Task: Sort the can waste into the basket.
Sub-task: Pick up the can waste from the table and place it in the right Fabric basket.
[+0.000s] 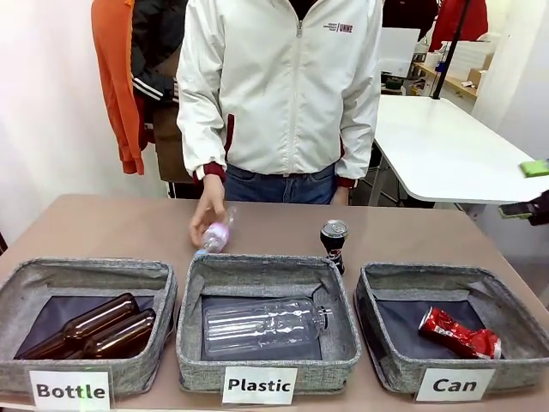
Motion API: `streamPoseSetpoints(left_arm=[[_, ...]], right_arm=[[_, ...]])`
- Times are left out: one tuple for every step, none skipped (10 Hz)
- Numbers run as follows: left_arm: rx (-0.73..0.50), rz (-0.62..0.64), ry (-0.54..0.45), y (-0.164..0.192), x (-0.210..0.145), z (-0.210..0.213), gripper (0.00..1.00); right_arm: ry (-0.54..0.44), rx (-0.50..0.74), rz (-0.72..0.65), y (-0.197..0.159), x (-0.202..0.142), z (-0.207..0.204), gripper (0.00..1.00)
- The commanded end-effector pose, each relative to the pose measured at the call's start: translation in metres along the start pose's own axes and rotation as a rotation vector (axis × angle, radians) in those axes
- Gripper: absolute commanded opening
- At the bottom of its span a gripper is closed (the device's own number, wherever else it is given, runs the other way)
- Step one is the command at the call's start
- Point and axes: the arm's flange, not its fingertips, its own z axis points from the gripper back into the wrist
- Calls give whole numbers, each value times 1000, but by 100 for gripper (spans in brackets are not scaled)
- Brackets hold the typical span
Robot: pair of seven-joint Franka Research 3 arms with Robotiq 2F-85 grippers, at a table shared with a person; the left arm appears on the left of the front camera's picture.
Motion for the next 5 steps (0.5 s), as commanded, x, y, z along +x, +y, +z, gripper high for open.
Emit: streamPoseSetpoints(left_arm=[[-8, 7, -14, -5, 4, -1, 100], [-8, 7, -14, -5, 4, -1, 100], [-8, 7, -14, -5, 4, -1, 100], [-8, 7, -14, -5, 4, -1, 100], [-8, 7, -14, -5, 4, -1, 100]], right_arm=[[123, -164, 280, -11, 58, -31, 100], [150, -304, 408, -23, 84, -49, 100], [189, -377, 535, -35, 99, -65, 100], [216, -450, 691, -44, 107, -82, 100], [241, -442, 812, -52, 110, -103, 100]])
